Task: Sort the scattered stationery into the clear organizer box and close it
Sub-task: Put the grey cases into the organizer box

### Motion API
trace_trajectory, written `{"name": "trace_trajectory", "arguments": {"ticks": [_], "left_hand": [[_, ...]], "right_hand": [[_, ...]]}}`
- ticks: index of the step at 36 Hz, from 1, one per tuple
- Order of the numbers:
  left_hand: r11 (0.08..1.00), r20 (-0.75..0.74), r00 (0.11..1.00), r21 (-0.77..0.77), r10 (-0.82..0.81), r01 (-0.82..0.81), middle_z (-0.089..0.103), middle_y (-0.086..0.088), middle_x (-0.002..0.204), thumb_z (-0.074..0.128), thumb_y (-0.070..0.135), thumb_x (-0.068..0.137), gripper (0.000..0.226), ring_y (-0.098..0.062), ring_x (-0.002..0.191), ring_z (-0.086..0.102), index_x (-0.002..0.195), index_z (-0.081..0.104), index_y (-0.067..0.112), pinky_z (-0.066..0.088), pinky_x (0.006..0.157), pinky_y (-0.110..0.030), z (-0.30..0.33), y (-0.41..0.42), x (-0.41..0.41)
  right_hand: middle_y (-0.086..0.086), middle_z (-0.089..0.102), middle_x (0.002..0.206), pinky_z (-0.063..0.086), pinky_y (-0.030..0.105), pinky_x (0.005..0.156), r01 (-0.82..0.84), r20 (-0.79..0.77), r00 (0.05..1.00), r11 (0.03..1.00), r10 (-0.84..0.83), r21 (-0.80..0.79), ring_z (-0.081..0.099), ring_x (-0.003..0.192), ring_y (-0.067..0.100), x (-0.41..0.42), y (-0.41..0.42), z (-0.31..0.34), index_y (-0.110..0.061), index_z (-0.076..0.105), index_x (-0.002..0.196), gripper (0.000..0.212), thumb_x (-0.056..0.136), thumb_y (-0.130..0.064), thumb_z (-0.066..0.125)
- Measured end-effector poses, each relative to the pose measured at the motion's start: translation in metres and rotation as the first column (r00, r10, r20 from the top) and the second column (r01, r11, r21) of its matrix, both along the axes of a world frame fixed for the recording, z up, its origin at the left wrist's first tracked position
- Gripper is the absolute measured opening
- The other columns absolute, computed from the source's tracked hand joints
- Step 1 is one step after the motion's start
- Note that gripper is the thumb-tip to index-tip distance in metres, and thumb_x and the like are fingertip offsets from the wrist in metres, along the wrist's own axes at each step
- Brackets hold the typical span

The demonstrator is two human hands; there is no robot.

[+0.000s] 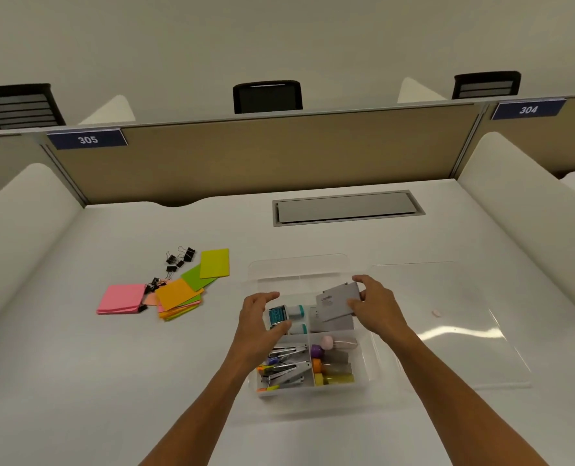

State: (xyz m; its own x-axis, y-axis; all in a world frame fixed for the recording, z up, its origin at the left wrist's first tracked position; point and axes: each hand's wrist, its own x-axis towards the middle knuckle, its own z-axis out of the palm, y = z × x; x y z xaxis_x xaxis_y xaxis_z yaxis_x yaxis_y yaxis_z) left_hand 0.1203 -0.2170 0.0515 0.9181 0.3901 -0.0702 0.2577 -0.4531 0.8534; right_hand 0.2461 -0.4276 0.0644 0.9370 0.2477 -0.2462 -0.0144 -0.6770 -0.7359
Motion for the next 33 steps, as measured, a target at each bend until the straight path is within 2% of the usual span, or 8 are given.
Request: {"name": "trace_trajectory", "arguments": {"ticks": [7,12,16,20,23,26,29,33], "left_hand": [[1.000,0.008,1.000,0.021,0.004,-0.004,0.037,0.009,0.133,0.071,0.024,0.087,0.046,-0.012,0.122,0.040,0.125,0.048,0.034,0.047,0.083,-0.009,-0.003,0.002,-0.007],[0.999,0.016,1.000,0.039,0.013,-0.013,0.038,0.010,0.130,0.070,0.026,0.087,0.044,-0.010,0.121,0.039,0.126,0.050,0.032,0.046,0.088,-0.013,-0.003,0.006,-0.014],[0.999,0.015,0.999,0.040,0.034,-0.034,0.039,0.009,0.131,0.070,0.025,0.087,0.043,-0.011,0.121,0.040,0.126,0.051,0.031,0.048,0.095,-0.024,-0.004,0.013,-0.019],[0.999,0.015,0.999,0.027,0.044,-0.044,0.039,0.011,0.129,0.069,0.024,0.088,0.042,-0.010,0.119,0.041,0.126,0.052,0.031,0.045,0.083,-0.009,-0.005,0.015,-0.022],[0.998,0.020,0.998,0.018,0.054,-0.054,0.040,0.012,0.127,0.070,0.026,0.087,0.042,-0.008,0.119,0.042,0.124,0.053,0.033,0.048,0.094,-0.022,-0.008,0.018,-0.024],[0.998,0.008,0.998,0.004,0.055,-0.056,0.041,0.011,0.129,0.070,0.025,0.087,0.041,-0.009,0.119,0.042,0.124,0.053,0.032,0.045,0.086,-0.013,-0.008,0.019,-0.025],[0.999,0.000,0.999,0.005,0.049,-0.049,0.041,0.010,0.131,0.070,0.025,0.087,0.041,-0.012,0.120,0.042,0.124,0.053,0.032,0.045,0.074,-0.005,-0.009,0.019,-0.026],[0.998,-0.002,0.998,0.005,0.058,-0.058,0.041,0.011,0.130,0.070,0.026,0.087,0.041,-0.009,0.119,0.042,0.124,0.053,0.033,0.044,0.087,-0.016,-0.012,0.021,-0.027]], "right_hand": [[0.014,0.063,0.125,0.060,0.034,0.080,0.002,-0.056,0.998,1.000,-0.002,0.007,0.066,0.107,0.028,-0.005,0.010,-0.014,-0.017,0.048,0.132,0.050,0.088,-0.012,0.071],[0.012,0.060,0.126,0.056,0.032,0.087,-0.054,-0.038,0.998,0.995,0.051,-0.084,0.061,0.114,0.028,-0.007,0.018,-0.021,-0.013,0.049,0.131,0.046,0.089,-0.013,0.069],[0.009,0.061,0.123,0.054,0.029,0.088,-0.122,0.023,0.991,0.951,0.134,-0.283,0.062,0.108,0.026,-0.008,0.022,-0.023,-0.014,0.052,0.124,0.039,0.089,-0.017,0.069],[0.010,0.059,0.123,0.053,0.030,0.090,-0.198,0.015,0.975,0.894,0.223,-0.402,0.060,0.106,0.025,-0.011,0.027,-0.024,-0.013,0.050,0.121,0.037,0.089,-0.017,0.068],[0.008,0.057,0.122,0.053,0.030,0.088,-0.233,0.004,0.964,0.849,0.267,-0.474,0.060,0.106,0.025,-0.014,0.031,-0.027,-0.015,0.050,0.121,0.038,0.088,-0.018,0.067],[0.004,0.060,0.121,0.056,0.030,0.084,-0.272,0.006,0.949,0.824,0.316,-0.497,0.061,0.103,0.024,-0.015,0.035,-0.031,-0.020,0.055,0.121,0.040,0.084,-0.018,0.069],[0.001,0.060,0.127,0.055,0.033,0.089,-0.325,-0.012,0.932,0.822,0.362,-0.467,0.060,0.106,0.024,-0.013,0.042,-0.034,-0.024,0.055,0.131,0.049,0.084,-0.021,0.070],[0.002,0.064,0.123,0.055,0.029,0.086,-0.318,-0.027,0.939,0.835,0.343,-0.450,0.061,0.097,0.020,-0.009,0.047,-0.040,-0.020,0.061,0.124,0.035,0.090,-0.028,0.062]]}}
